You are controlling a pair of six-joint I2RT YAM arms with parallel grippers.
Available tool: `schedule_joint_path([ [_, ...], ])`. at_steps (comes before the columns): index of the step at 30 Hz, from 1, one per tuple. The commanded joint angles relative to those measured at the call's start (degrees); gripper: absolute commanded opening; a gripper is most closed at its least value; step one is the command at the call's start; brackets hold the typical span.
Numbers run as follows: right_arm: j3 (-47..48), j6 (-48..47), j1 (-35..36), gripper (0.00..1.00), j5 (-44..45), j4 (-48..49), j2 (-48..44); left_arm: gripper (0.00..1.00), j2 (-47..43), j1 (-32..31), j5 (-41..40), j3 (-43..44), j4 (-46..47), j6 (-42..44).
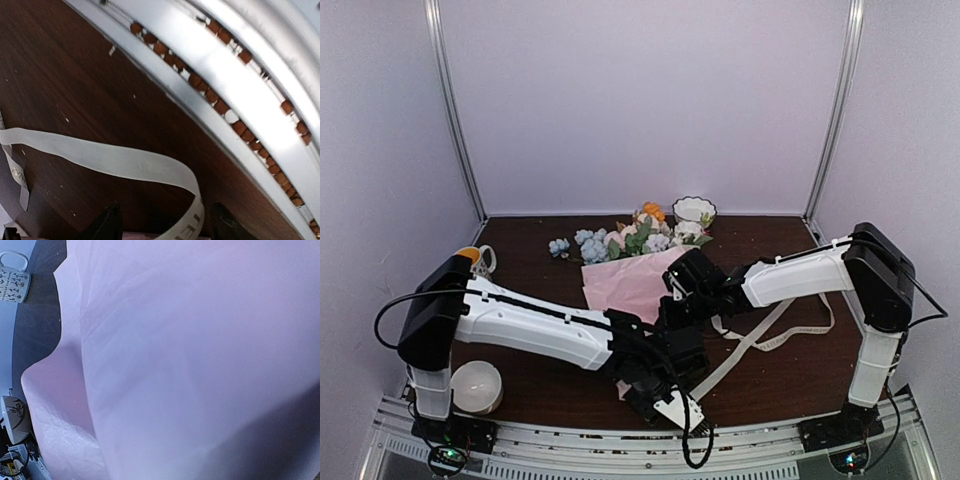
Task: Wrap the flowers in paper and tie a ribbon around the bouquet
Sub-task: Pick up the left side of the ribbon at the center of the board.
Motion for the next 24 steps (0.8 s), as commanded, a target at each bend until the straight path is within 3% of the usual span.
schedule_joint_path([
  [1, -0.71, -3.0, 0.32, 0.0, 2.38, 0.98, -1.67, 0.62, 2.15, -0.93, -14.72, 1.77, -5.26, 4.69],
  [3, -0.73, -3.07, 0.37, 0.0, 2.01, 1.19, -1.47, 0.52, 2.25, -0.94, -17.25, 1.09, -3.71, 4.47],
  [6, -0.33, -3.51, 0.37, 0.0, 1.93, 0.34, -1.69, 0.15, 1.63, -1.15, -14.22, 1.64, -3.48, -0.03],
  [9, 0.21, -3.84, 0.33, 0.0, 2.86, -1.14, -2.98, 0.0, -1.95, -3.6, -9.8, 1.29, -7.0, -7.72],
  [13, 0.15, -2.79, 0.26, 0.0, 2.44, -0.88, -4.4, 0.0, -9.7, -5.35, -7.11, -6.59, -6.6, -20.06],
  [16, 1.45, -2.99, 0.09, 0.0, 2.29, -2.45, -4.68, 0.0, -14.04, -4.72, -7.13, -11.88, -5.71, -24.77],
  [20, 3.23, -3.27, -0.63, 0.0, 1.95, -4.15, -4.39, 0.01, -15.85, -4.19, -6.26, -13.44, -5.73, -27.37],
  [24, 3.1, -3.11, -0.71, 0.0, 3.22, -4.47, -3.24, 0.07, -13.41, -4.19, -5.04, -11.85, -5.96, -24.22],
])
